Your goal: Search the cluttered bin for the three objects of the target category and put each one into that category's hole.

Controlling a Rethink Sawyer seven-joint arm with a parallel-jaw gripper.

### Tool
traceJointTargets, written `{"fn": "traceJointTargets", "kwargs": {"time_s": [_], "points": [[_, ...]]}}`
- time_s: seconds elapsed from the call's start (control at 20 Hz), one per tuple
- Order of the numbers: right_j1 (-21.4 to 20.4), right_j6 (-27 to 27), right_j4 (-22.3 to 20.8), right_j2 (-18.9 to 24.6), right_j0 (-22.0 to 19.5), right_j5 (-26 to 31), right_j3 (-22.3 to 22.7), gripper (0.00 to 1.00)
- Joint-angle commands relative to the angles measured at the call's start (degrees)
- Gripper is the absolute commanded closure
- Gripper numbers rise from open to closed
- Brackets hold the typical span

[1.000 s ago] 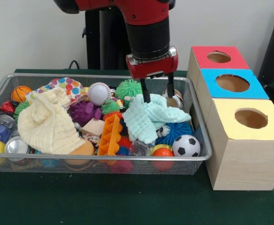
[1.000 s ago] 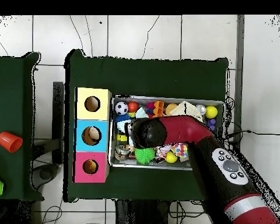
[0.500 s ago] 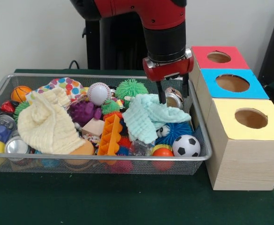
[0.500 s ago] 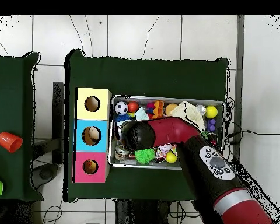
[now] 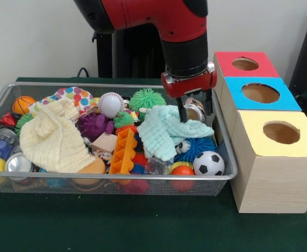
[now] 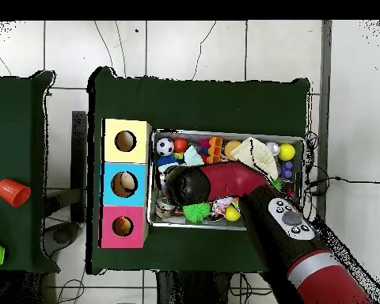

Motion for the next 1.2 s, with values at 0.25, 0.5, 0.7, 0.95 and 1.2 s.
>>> {"fn": "traceJointTargets", "kwargs": {"time_s": [0.25,0.5,0.7,0.95,1.2], "points": [[7.25,4.22,-3.43,-4.29,0.02,-8.26,-3.15,0.00],[10.93,4.64,-4.82,-6.38,0.56,-13.08,-4.54,0.00],[11.71,4.40,-4.13,-7.71,1.25,-14.65,-4.61,1.00],[11.92,3.88,-3.41,-7.23,0.83,-14.32,-4.30,1.00],[11.90,3.78,-2.90,-7.13,0.63,-14.19,-3.76,1.00]]}}
